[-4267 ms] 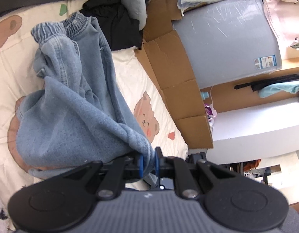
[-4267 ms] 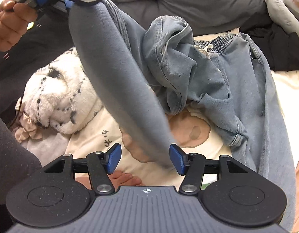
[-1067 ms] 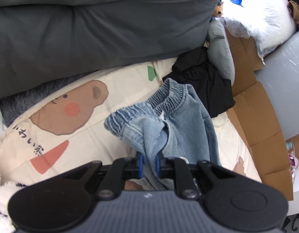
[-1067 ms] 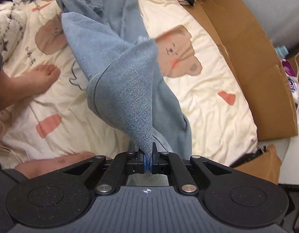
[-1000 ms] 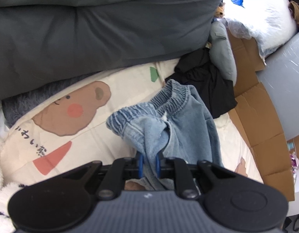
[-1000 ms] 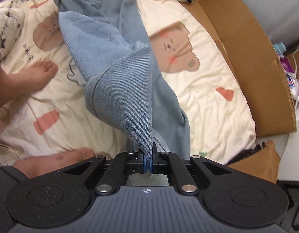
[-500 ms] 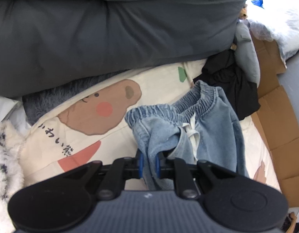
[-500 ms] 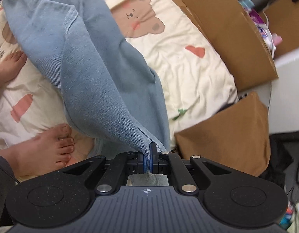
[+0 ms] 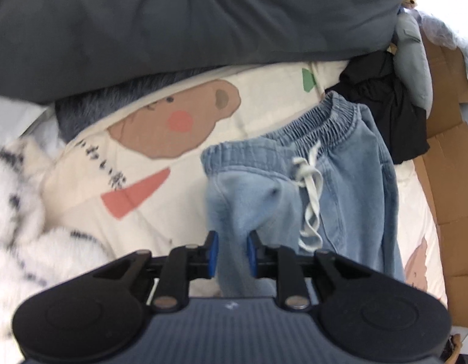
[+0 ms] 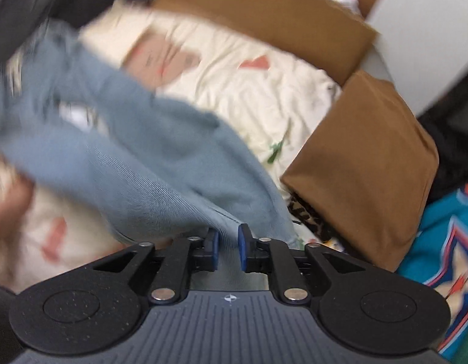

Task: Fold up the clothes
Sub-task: 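Lay the jeans flat and open both tools, releasing them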

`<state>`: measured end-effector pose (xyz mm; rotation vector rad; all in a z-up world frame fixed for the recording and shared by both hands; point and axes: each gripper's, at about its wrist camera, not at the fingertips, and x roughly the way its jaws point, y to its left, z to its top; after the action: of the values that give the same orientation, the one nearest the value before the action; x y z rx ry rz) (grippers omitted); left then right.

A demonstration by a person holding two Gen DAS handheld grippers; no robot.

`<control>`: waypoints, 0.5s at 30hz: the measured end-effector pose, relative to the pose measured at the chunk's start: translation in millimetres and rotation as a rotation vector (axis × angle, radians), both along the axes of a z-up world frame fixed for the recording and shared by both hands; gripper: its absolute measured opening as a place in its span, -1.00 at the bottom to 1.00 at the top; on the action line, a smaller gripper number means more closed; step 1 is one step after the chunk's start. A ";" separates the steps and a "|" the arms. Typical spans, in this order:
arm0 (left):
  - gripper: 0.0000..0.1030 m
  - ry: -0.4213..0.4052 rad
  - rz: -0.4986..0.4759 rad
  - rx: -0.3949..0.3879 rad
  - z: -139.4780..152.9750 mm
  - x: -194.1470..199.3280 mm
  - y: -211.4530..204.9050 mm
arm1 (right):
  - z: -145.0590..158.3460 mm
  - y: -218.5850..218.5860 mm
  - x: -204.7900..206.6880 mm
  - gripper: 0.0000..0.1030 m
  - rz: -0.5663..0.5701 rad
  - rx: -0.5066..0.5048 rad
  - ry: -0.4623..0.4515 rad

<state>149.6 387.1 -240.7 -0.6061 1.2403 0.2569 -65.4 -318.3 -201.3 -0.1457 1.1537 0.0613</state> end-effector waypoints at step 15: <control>-0.41 -0.046 -0.067 0.025 96.9 -16.6 -0.3 | 92.1 -20.9 25.5 -0.52 -0.090 0.127 -0.261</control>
<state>133.0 386.8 -143.8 -0.5449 1.2089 0.2007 -39.9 -339.1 -109.1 0.0114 0.8916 0.0350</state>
